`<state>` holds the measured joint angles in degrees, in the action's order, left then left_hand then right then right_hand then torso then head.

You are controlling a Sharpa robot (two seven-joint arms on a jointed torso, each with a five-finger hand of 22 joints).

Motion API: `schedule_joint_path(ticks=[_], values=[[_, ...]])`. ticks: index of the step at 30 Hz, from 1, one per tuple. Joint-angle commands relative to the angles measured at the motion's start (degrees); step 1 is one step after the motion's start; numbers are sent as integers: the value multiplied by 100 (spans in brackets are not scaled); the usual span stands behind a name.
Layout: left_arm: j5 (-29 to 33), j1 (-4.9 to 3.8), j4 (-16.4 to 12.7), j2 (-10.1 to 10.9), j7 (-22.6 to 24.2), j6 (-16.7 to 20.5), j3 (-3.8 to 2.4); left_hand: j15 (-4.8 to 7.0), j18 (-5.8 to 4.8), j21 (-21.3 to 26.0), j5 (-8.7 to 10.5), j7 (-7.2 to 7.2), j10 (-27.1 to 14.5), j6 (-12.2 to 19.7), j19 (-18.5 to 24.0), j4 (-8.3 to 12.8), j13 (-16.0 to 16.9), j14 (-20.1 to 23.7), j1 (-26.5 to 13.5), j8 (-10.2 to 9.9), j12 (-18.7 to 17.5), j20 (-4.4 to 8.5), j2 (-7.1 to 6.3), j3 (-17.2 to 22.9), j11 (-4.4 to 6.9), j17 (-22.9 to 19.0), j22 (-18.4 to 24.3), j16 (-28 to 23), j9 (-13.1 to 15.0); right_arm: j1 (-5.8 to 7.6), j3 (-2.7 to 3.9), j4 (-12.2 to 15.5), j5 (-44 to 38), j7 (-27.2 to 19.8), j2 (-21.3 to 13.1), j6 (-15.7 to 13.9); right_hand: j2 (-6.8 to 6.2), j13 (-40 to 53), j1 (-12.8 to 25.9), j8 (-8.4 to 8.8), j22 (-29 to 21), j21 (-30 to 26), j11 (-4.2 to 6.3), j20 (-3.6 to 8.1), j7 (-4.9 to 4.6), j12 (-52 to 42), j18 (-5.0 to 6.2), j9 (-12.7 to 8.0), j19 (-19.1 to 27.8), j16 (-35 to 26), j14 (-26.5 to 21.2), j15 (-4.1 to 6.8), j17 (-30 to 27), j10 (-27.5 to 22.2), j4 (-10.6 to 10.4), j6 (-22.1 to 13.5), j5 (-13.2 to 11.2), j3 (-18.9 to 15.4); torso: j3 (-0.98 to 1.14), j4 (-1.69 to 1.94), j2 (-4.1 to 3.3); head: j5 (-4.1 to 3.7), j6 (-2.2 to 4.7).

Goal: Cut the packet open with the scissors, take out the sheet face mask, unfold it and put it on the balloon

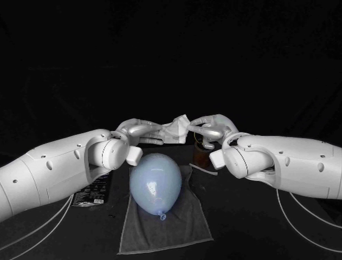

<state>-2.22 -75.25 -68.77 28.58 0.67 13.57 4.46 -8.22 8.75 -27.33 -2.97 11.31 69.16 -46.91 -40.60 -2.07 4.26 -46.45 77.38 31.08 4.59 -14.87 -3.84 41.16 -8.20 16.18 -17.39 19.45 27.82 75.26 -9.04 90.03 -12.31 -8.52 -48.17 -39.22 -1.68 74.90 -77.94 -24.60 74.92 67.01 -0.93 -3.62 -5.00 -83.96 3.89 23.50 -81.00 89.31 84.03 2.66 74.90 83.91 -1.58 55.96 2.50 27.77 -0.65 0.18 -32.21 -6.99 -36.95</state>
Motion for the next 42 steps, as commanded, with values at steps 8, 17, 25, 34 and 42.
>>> schedule_joint_path(ticks=[8,17,25,34,42], values=[[-193,-7,49,-39,-143,-180,-7,-133,-45,309,24,220,-771,469,144,-16,-46,286,-1,-411,-72,-125,-256,-341,-238,-9,197,68,139,1,37,78,84,-263,-5,278,37,1046,-25,-63,417,27,25,53,-9,-77,80,17,-9,36,573,35,1406,233,35,38,29,60,5,-1,-3,4,7],[-469,-8,125,-51,-205,-108,-6,-179,-22,461,23,262,-1019,556,139,-12,-40,414,-39,-515,-27,-163,-516,-558,-299,3,309,130,-21,2,63,116,144,-360,-24,314,34,1109,21,-158,429,38,34,56,6,-146,77,53,-14,36,573,41,1405,280,78,73,29,123,2,-2,3,2,9],[-782,-8,238,-55,-218,-115,-6,-280,-194,889,22,314,-1382,703,340,-164,-32,827,-171,-621,58,-179,-812,-986,-380,-35,586,102,-242,2,77,142,192,-433,-43,361,26,1147,60,-224,438,45,44,61,18,-187,76,84,-17,36,573,49,1405,307,108,78,29,169,1,-2,0,-5,22],[-1035,-8,383,-44,-90,-197,-5,-329,-379,1232,23,318,-1571,751,477,-280,-24,1097,-111,-603,212,-183,-889,-1393,-407,-68,814,110,-391,2,85,160,200,-466,-63,397,24,1162,74,-248,443,48,47,63,21,-203,75,96,-19,34,571,52,1398,317,123,74,29,190,-1,-2,0,-7,26],[-1439,-6,480,-34,417,-459,-5,-511,-537,2056,23,132,-2102,1021,1470,-769,-40,1870,411,-534,523,-206,-632,-3268,-555,-267,1349,-22,-707,3,87,179,169,-411,-78,492,25,1170,87,-271,444,45,49,66,23,-211,76,109,-17,33,571,54,1395,322,138,67,29,214,0,-4,-2,3,27]])
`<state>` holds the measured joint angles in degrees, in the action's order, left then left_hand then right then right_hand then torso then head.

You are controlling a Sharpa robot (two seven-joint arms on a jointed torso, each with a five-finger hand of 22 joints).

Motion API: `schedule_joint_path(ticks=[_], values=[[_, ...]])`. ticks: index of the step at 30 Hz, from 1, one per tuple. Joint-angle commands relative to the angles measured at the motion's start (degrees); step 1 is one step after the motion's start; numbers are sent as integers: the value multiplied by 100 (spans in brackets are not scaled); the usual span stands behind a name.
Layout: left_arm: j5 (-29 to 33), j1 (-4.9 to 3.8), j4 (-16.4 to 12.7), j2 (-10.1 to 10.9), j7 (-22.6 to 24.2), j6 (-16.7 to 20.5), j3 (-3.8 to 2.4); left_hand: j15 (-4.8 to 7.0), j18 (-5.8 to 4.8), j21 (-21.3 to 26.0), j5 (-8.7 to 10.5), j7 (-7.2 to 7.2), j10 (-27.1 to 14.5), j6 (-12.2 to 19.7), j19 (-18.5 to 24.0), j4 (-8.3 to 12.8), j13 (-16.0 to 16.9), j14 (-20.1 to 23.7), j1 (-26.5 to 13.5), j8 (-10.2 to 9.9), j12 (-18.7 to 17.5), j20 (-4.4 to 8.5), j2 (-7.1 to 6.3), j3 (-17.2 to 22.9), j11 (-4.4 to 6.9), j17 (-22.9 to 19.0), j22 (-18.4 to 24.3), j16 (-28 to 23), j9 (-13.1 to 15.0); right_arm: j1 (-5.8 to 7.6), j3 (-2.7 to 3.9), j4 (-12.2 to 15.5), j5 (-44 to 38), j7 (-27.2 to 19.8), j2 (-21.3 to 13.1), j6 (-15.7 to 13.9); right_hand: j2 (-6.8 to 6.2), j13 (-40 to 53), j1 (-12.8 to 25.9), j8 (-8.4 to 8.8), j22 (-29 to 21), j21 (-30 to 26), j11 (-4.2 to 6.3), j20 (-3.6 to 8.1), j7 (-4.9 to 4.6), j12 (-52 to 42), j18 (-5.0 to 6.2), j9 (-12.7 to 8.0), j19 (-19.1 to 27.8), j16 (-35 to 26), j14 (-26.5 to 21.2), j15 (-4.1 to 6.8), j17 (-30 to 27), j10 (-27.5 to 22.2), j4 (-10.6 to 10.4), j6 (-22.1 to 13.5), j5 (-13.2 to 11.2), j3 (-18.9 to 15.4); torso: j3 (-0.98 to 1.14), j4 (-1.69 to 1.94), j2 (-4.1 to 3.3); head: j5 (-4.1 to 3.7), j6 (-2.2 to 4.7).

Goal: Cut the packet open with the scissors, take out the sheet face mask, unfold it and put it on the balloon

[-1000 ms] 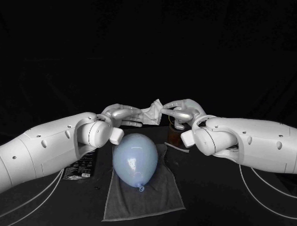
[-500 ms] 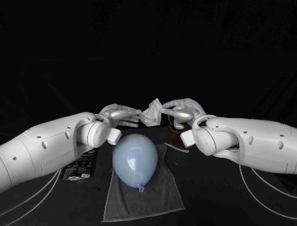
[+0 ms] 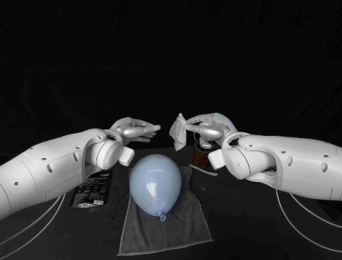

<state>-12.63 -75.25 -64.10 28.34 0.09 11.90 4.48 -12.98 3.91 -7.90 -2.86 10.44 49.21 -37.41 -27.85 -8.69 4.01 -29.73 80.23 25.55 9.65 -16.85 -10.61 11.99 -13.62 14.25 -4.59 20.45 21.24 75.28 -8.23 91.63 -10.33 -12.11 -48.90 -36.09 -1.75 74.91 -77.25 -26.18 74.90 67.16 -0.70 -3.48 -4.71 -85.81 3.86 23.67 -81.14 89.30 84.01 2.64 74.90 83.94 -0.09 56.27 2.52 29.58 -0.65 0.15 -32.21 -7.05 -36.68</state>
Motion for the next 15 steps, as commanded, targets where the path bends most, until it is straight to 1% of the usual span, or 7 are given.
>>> schedule_joint_path(ticks=[1,2,3,5,9,14,15], values=[[-474,-5,22,-18,559,-356,-7,-18,-55,214,9,205,-225,145,386,-237,-20,514,274,-4,8,-12,109,-672,79,-223,128,-333,-102,1,7,23,-39,-34,-7,217,31,1169,17,-113,446,30,26,52,-6,-26,78,91,-4,34,573,56,1395,319,-11,35,27,33,0,-1,-4,13,1],[-542,-5,30,-26,625,-409,-7,-61,-56,294,32,171,-321,198,493,-459,-9,708,522,-2,22,-24,190,-1028,185,-346,173,-491,-172,1,7,27,-49,-18,-9,252,33,1168,23,-121,441,18,26,53,-6,-25,81,96,1,34,573,57,1398,317,-5,30,27,44,-1,1,-5,19,1],[-611,-5,38,-37,690,-463,-7,-82,-60,300,13,177,-351,217,507,-478,-16,796,556,-10,12,-14,191,-1049,237,-389,175,-553,-183,1,7,30,-60,-2,-11,292,33,1168,23,-121,441,18,26,53,-6,-25,81,96,1,34,573,57,1398,317,-5,30,27,44,-1,1,-5,23,0],[-751,-5,70,-74,843,-591,-8,-144,-66,365,14,55,-514,303,619,-666,-29,1113,780,-48,-49,-21,198,-1195,417,-547,195,-792,-256,1,8,40,-88,36,-14,391,34,1167,29,-130,438,8,26,53,-7,-23,82,101,5,34,573,58,1397,315,2,23,27,56,-3,0,-5,31,-1],[-951,-4,208,-181,1140,-838,-10,-90,-65,436,11,-48,-677,360,776,-677,-36,1495,1089,-90,-136,-16,303,-1159,566,-730,213,-1076,-316,1,8,61,-146,99,-11,595,36,1166,32,-134,434,-1,26,54,-7,-22,84,104,8,31,571,58,1388,314,6,18,28,63,0,-2,2,59,-1],[-1105,-2,410,-318,1400,-1128,-12,-22,-62,493,11,-172,-877,465,874,-707,-36,1726,1299,-180,-265,-13,295,-1179,705,-850,220,-1274,-400,2,8,104,-217,151,-10,825,37,1164,40,-143,429,-16,25,54,-9,-18,87,109,15,30,570,57,1383,310,13,9,27,76,3,-7,3,76,9],[-1142,-1,449,-347,1438,-1198,-13,20,-61,516,6,-224,-1126,557,927,-722,-51,1795,1364,-250,-351,-13,274,-1190,754,-885,226,-1334,-447,3,8,114,-229,159,-12,863,37,1164,40,-143,429,-16,25,54,-9,-18,87,109,15,30,570,57,1383,310,13,9,27,76,2,-6,2,75,11]])
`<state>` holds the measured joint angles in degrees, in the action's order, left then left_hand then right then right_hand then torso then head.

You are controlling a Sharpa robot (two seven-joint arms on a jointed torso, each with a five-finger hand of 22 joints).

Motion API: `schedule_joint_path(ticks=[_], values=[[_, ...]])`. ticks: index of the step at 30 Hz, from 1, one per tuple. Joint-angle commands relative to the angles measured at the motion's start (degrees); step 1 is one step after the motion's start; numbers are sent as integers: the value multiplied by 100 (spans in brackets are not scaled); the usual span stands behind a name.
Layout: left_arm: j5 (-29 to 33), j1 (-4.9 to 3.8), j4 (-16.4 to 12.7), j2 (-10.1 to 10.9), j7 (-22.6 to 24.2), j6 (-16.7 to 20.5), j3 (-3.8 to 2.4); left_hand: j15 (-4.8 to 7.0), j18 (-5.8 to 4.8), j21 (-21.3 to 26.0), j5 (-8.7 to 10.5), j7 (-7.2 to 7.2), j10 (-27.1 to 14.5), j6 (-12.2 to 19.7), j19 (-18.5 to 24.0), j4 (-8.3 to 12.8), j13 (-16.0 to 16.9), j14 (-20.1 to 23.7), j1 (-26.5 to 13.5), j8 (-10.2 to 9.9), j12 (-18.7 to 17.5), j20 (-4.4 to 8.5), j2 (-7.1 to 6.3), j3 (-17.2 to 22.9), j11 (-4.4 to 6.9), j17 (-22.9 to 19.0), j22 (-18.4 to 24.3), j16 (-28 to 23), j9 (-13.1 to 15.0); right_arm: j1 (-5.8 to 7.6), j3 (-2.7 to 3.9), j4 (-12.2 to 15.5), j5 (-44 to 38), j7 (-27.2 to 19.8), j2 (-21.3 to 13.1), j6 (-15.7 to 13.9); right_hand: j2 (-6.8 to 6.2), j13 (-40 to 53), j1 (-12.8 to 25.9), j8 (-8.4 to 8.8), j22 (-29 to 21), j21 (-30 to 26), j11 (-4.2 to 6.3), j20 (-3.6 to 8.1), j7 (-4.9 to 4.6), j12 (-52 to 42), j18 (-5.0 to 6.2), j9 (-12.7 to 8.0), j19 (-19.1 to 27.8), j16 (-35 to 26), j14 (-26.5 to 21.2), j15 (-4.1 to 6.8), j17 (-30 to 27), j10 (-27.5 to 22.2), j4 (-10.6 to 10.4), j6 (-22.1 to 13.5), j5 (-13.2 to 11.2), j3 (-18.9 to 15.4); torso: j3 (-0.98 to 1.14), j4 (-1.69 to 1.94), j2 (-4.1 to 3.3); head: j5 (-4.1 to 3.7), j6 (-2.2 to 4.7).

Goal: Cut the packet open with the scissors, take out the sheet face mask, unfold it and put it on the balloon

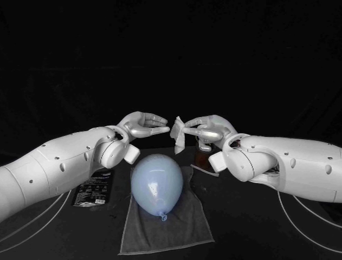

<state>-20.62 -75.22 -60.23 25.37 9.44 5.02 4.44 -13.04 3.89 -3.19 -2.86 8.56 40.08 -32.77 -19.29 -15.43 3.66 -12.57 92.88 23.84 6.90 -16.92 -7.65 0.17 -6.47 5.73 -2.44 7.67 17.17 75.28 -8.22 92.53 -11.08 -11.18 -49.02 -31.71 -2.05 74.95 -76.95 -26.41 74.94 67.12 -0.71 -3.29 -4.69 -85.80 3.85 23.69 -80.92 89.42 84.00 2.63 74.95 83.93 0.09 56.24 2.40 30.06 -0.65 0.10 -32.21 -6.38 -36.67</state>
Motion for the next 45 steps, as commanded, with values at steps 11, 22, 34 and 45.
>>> schedule_joint_path(ticks=[11,22,34,45], values=[[-697,17,352,-282,619,-1186,-14,136,-57,102,10,-187,-1057,841,225,-99,-69,71,330,-667,-354,-5,-56,-14,200,-54,27,-122,-434,10,10,137,-219,105,-19,639,69,1161,25,-138,428,-11,23,35,-14,-19,87,118,-6,15,569,57,1371,310,11,-6,39,52,1,1,-3,28,22],[-700,28,432,-310,556,-1741,-14,182,-45,100,11,-59,-24,-35,250,132,23,-724,681,-263,-131,3,307,213,69,173,25,209,-194,16,14,194,-266,146,-43,686,71,1158,32,-146,425,-21,22,35,-16,-15,89,123,-2,16,570,56,1373,306,17,-13,39,62,-2,2,3,28,8],[-34,35,550,-243,500,-2347,-14,419,-19,67,11,69,1220,-1000,-16,311,-4,-2335,1011,-180,11,18,558,736,-171,513,6,752,-247,25,18,136,-285,145,-69,671,71,1153,37,-151,425,-22,21,34,-16,-9,89,126,-1,16,570,55,1374,301,21,-18,39,67,0,1,-1,13,10],[226,39,645,-238,416,-2577,-14,307,-7,98,13,103,1532,-1297,169,175,-5,-2379,855,-439,-296,14,245,1667,-242,409,23,490,-422,30,22,126,-299,138,-94,695,70,1154,42,-158,429,-16,20,34,-17,-10,87,130,-3,18,571,55,1379,301,27,-22,39,74,-4,10,-2,17,18]])
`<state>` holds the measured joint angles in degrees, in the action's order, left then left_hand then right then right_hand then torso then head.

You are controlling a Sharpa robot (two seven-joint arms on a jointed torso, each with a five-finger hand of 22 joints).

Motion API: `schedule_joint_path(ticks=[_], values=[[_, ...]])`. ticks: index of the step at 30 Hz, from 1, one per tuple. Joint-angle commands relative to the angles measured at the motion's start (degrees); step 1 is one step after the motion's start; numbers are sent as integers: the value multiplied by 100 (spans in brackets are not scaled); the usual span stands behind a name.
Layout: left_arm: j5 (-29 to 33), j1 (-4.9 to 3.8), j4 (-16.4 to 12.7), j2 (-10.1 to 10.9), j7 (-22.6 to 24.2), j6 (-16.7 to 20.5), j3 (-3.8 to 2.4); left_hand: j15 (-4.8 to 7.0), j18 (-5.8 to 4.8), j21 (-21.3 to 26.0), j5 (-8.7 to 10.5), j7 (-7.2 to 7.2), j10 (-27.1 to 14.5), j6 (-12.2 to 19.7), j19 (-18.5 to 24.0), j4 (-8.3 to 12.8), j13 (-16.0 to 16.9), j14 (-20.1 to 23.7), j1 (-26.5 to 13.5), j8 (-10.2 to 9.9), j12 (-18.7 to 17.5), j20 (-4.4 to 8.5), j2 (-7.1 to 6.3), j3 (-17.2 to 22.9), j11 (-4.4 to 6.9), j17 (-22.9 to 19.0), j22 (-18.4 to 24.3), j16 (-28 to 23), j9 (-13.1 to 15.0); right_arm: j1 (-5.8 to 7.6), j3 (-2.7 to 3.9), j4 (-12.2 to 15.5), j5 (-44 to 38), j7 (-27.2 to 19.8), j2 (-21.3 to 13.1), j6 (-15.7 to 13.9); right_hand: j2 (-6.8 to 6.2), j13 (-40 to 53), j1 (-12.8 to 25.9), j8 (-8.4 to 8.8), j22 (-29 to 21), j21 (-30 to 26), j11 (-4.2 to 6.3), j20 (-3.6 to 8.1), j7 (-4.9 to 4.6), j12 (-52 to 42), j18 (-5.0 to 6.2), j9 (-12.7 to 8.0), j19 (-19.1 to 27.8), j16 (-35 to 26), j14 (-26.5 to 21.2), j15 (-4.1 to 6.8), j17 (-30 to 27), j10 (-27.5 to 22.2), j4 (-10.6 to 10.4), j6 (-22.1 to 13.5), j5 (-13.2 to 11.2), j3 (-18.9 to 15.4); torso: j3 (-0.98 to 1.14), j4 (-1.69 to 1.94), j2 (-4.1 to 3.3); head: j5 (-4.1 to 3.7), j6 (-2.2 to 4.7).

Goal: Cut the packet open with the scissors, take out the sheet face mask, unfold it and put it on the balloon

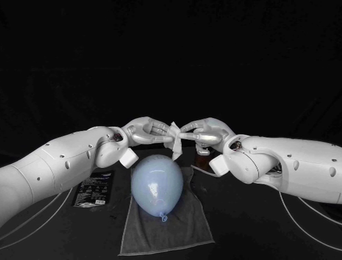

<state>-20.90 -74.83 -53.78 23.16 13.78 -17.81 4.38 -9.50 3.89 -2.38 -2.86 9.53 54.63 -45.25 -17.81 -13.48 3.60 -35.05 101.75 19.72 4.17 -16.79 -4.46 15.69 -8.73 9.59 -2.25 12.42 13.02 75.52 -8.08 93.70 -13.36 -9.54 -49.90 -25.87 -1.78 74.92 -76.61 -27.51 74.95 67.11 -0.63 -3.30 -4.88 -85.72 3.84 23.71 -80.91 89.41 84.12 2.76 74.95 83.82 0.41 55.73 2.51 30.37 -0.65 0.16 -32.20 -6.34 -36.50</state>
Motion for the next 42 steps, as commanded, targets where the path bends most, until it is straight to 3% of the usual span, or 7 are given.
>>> schedule_joint_path(ticks=[1,6,15,20,23,32,42], values=[[245,-1,1,-21,-31,-301,-8,-86,33,9,12,42,167,-107,-19,-55,5,-303,-102,-30,-16,7,-107,223,-107,55,-2,56,-10,6,8,14,-71,-27,-7,114,43,1158,8,-48,428,-15,12,35,3,-17,88,127,-4,19,559,42,1379,313,-5,29,29,44,-3,2,-2,15,0],[189,-1,-1,-41,-115,-314,-8,-179,255,-40,13,132,382,-283,-330,-169,8,-607,-388,-29,-26,3,-223,479,-263,101,-41,108,-5,6,10,33,-74,-37,-17,121,43,1158,8,-48,428,-15,12,35,3,-17,88,127,-4,19,559,42,1379,313,-5,29,29,44,1,2,-3,24,-6],[3,-1,-14,-69,-250,-229,-9,-20,288,-299,14,206,724,-553,-1512,-253,16,-946,-699,60,-9,0,-330,535,-103,172,-188,210,50,8,17,63,-74,-59,-39,123,42,1160,20,-62,427,-23,11,35,2,-18,90,135,-1,16,557,41,1371,313,5,21,28,57,4,-2,-1,47,-19],[-89,-1,-31,-75,-291,-194,-9,37,326,-409,13,172,869,-635,-1955,-136,21,-1071,-568,87,7,5,-319,652,-41,205,-240,255,69,10,20,67,-73,-76,-49,114,42,1160,20,-62,427,-23,11,35,2,-18,90,135,-1,16,557,41,1371,313,5,21,28,57,4,-1,-1,45,-23],[-102,-1,-35,-70,-301,-196,-9,33,364,-418,8,192,940,-626,-2019,85,7,-1131,-373,45,-29,10,-388,932,-46,222,-230,250,57,12,23,52,-69,-87,-55,101,42,1160,20,-62,427,-23,11,35,2,-18,90,135,-1,16,557,41,1371,313,5,21,28,57,3,-3,0,43,-26],[-7,-1,-30,-54,-301,-219,-9,39,426,-385,14,154,978,-607,-2045,218,4,-1253,-555,-19,-58,12,-571,1260,-52,262,-197,249,47,19,27,18,-62,-97,-64,85,42,1159,33,-76,430,-19,10,35,1,-17,88,144,-2,17,558,41,1375,311,14,12,28,69,-2,1,-2,30,-30],[156,-1,-34,-56,-280,-219,-9,57,424,-356,14,129,1023,-687,-2047,174,13,-1300,-812,16,-39,4,-520,1346,-33,289,-183,243,79,20,28,2,-58,-89,-51,103,42,1159,33,-76,430,-19,10,35,1,-17,88,144,-2,17,558,41,1375,311,14,12,28,69,-5,4,0,42,-38]])
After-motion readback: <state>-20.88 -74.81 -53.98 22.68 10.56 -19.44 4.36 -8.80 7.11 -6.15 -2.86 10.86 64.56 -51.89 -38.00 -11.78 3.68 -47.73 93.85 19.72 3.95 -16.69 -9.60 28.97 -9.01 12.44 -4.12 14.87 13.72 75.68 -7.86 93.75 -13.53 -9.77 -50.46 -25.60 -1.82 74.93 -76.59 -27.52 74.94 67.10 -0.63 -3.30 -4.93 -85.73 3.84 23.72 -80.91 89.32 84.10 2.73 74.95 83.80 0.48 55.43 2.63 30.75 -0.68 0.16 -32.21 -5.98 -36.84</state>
